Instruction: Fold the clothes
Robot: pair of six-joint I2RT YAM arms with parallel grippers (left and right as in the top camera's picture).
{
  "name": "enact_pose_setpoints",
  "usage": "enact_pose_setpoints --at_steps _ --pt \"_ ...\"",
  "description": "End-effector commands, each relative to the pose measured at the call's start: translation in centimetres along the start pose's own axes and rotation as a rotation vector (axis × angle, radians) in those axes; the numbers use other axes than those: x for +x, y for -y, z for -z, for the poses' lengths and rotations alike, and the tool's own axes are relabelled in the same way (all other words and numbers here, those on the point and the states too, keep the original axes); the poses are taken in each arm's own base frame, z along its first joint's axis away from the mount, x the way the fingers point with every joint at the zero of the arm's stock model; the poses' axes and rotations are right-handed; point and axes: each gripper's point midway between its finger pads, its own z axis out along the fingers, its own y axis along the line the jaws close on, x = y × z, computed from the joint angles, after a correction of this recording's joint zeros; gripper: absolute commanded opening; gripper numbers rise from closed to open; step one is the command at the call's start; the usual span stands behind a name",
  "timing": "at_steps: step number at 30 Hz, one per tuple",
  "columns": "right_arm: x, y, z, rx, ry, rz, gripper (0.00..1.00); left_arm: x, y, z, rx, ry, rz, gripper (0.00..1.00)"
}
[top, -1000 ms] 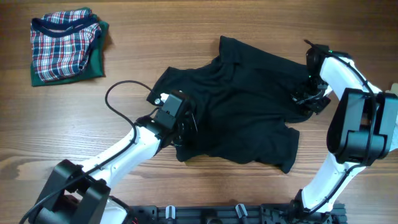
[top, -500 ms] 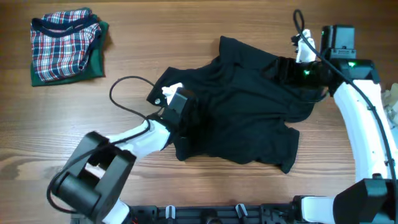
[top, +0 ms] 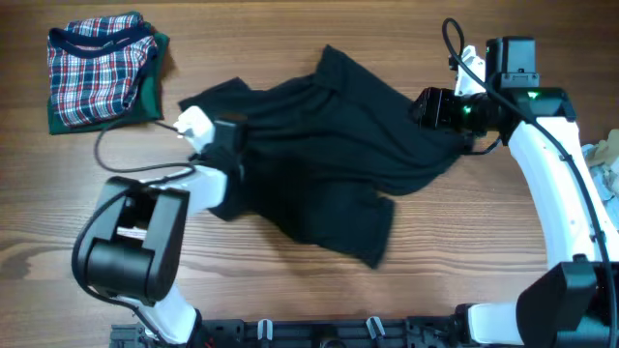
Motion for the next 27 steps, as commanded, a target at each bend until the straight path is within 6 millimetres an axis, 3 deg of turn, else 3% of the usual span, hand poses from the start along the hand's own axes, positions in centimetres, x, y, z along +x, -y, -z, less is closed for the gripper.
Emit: enact_pose_setpoints --at_steps 1,4,8,13,15,17,20,22,24,27 --pt "0.1 0.7 -1.4 0.023 -0.025 -0.025 0.76 -1.4 -1.2 -1.7 0.025 0.014 -0.061 0.04" --pt "0.0 0.6 -2.3 0.013 -0.034 0.037 0.76 -1.2 1.8 -1.0 0.158 0.002 -0.144 0.05" --pt "-0.4 -1.4 -2.9 -0.013 -0.011 0.177 0.76 0.4 4.3 1.4 0.251 -0.057 -0.194 0.15" --pt "-1.9 -4.2 -3.4 -0.049 0.063 0.33 0.8 -1.7 6.1 7.7 0.369 -0.081 -0.198 0.29" --pt "-3.4 -5.7 -3.4 -0.064 0.141 0.433 0.81 -2.9 6.1 10.7 0.421 -0.096 -0.188 0.3" --pt "-5.7 -7.5 -3.4 -0.076 0.249 0.506 0.86 -2.4 6.2 14.0 0.506 -0.195 -0.109 0.31" --pt "-6.7 -8.9 -6.3 -0.102 0.272 0.542 0.89 0.5 6.4 16.5 0.57 -0.351 -0.114 0.34" --pt "-6.6 -10.0 -10.2 -0.119 0.222 0.565 0.89 3.2 6.1 17.3 0.547 -0.426 -0.16 0.34" --pt "-7.6 -10.8 -13.3 -0.113 0.194 0.58 0.88 5.1 5.5 18.0 0.466 -0.447 -0.146 0.25" --pt "-9.1 -11.8 -15.5 -0.122 0.2 0.588 0.86 6.7 6.1 19.5 0.436 -0.383 -0.199 0.2"
